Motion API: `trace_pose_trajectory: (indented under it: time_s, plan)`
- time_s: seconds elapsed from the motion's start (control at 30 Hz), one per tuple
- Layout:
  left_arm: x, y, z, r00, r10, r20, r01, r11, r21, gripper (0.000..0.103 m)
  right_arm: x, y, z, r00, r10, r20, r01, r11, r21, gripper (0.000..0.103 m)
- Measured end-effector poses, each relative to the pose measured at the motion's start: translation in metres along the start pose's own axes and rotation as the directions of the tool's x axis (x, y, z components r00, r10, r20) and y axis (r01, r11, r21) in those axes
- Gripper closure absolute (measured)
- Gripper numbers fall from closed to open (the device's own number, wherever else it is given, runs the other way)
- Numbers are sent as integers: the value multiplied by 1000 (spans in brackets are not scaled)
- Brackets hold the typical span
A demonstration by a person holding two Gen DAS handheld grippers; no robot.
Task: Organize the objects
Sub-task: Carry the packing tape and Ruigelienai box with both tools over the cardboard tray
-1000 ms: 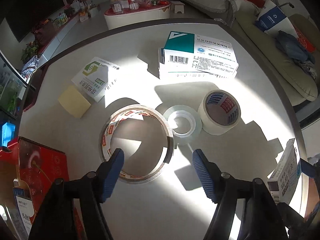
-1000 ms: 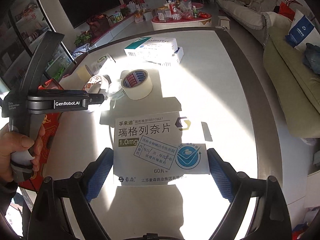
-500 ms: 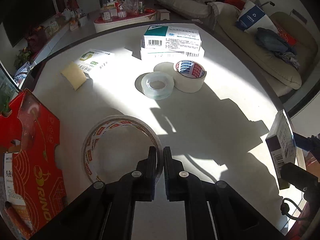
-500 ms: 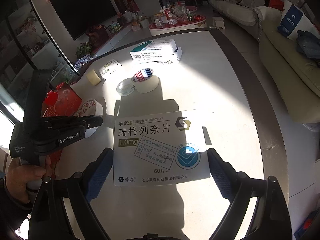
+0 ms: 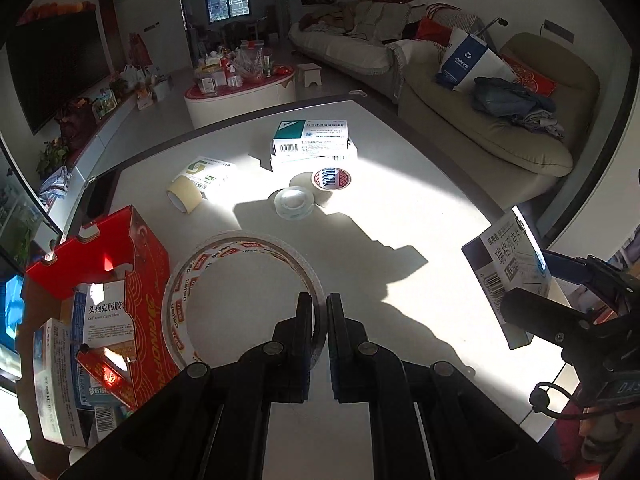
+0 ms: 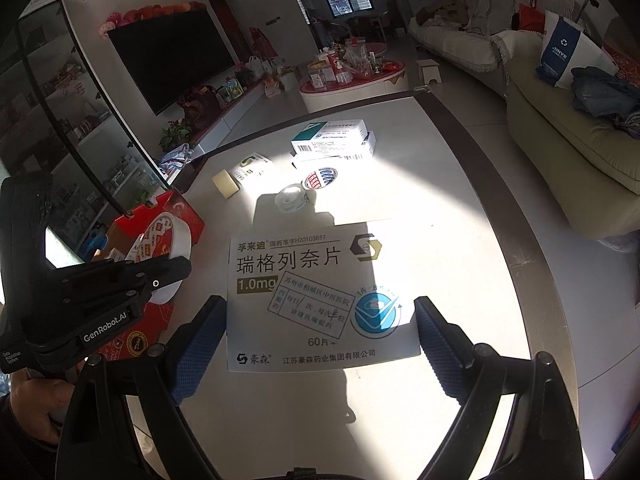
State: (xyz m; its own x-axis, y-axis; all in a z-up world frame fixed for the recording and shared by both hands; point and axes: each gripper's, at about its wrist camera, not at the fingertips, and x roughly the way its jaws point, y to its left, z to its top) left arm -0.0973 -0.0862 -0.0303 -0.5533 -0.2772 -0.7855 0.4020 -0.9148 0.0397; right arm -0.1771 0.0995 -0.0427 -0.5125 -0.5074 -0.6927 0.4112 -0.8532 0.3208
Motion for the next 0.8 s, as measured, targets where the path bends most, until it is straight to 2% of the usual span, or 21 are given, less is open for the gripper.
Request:
trace_pose_trajectory:
  time_s: [0.23, 0.5, 0.8]
  plan:
    - [-49, 43, -18, 997, 60, 55, -56, 996, -64, 97, -27, 67, 3, 999, 34, 37, -30, 994, -107, 11]
    - [-100, 106, -51, 984, 153, 88, -138, 979, -152, 97, -34, 152, 1, 993, 112, 43, -100, 968, -229, 11]
    - [-125, 162, -89, 976, 202, 84, -174, 950, -260, 97, -35, 222, -10, 986, 164, 22, -148, 932, -331, 11]
